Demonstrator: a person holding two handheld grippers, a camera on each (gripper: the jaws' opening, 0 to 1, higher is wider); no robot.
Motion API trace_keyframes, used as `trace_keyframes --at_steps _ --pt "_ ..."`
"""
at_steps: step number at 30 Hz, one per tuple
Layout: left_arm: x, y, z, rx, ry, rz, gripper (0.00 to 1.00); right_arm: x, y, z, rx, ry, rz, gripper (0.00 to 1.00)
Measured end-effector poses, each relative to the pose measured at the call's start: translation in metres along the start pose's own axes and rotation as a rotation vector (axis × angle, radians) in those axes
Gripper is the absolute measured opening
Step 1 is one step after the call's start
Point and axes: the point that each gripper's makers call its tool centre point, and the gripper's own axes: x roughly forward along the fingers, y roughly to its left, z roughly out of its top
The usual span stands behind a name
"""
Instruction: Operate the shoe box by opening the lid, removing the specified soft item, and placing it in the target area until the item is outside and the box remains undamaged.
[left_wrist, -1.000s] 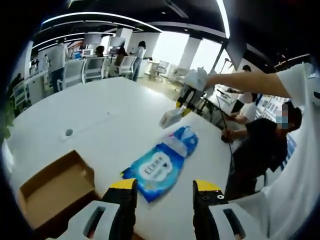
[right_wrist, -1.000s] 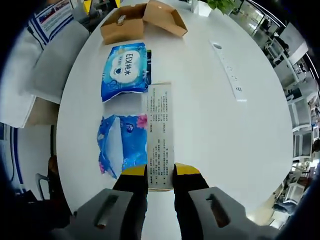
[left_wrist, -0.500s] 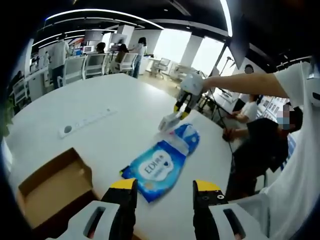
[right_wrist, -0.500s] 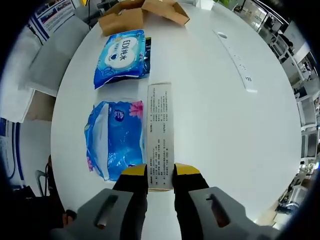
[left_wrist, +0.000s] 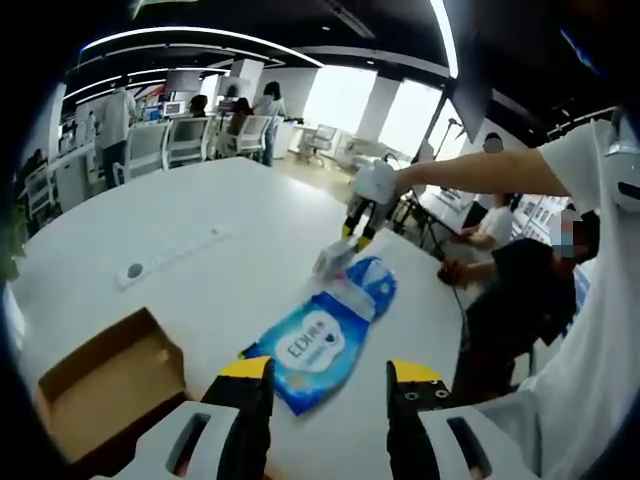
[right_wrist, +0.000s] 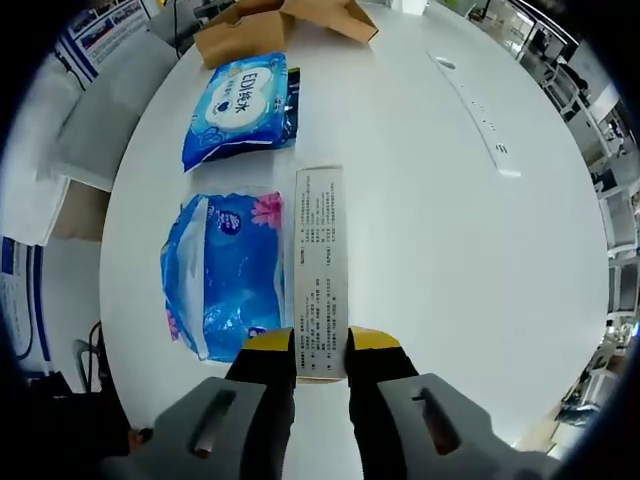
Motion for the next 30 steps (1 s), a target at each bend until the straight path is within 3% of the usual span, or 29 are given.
trace_keyframes --at_steps 8,30 --pt "-0.0039 0.0076 -0.001 0.003 -0.009 0.01 0.45 0.0034 -0.0011 -0.0027 0.002 -0.003 0.01 0.17" --pt "-0.0028 -0.0003 0.0002 0.005 -0.042 0.012 0.45 -0.0004 0.006 -0.0045 0.002 -0.006 0.015 0.19"
